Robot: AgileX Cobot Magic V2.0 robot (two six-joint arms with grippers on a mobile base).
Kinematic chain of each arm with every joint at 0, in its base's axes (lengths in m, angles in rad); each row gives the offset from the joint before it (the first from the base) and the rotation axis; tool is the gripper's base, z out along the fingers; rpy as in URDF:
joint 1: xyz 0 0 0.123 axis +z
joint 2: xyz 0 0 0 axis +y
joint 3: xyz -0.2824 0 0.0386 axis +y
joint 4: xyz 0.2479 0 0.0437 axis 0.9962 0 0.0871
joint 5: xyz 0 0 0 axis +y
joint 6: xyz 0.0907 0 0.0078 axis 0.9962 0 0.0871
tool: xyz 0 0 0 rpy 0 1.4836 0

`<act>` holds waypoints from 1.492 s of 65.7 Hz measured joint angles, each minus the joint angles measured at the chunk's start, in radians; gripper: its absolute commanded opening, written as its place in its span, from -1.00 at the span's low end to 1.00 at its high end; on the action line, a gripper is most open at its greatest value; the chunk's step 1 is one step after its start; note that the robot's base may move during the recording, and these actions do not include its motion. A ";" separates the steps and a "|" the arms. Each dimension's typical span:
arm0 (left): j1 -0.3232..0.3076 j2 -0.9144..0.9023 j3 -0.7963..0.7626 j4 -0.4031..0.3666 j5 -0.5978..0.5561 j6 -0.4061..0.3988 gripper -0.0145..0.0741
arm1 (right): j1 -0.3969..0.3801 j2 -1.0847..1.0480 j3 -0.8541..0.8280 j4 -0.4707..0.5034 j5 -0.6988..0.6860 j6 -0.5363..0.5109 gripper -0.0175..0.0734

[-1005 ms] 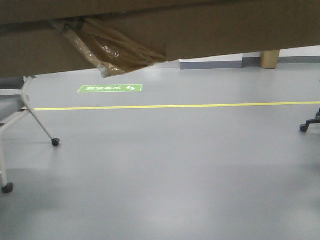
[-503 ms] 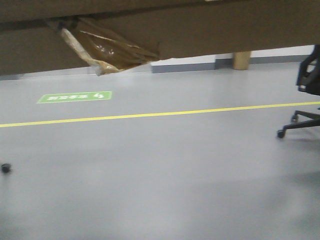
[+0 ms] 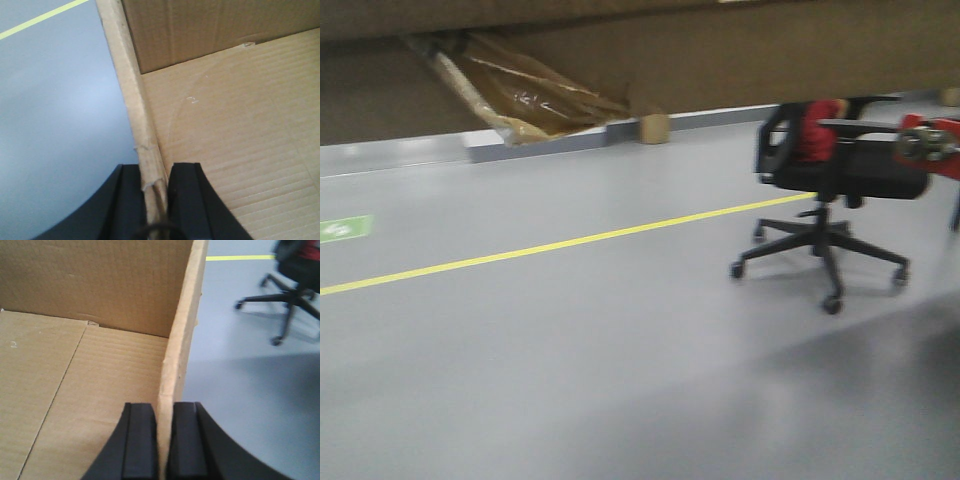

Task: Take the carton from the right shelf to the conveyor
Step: 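Hold the carton with both grippers while the base drives to the conveyor, then lower the held carton onto the grey conveyor belt with both grippers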

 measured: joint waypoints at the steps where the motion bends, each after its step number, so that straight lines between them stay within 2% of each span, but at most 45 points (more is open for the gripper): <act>1: 0.000 0.000 0.000 0.000 0.000 0.000 -0.70 | 0.000 0.000 0.000 0.000 0.000 0.000 -0.77; 24: 0.000 0.000 0.000 0.012 -0.002 0.000 -0.70 | 0.000 0.000 0.002 0.000 -0.003 0.000 -0.77; 63: -0.005 0.000 0.000 0.102 -0.018 0.000 -0.70 | 0.000 0.000 0.002 0.007 -0.023 0.002 -0.77; 98: -0.007 0.000 0.000 0.115 -0.023 0.000 -0.70 | 0.000 0.000 0.002 0.008 -0.023 0.002 -0.77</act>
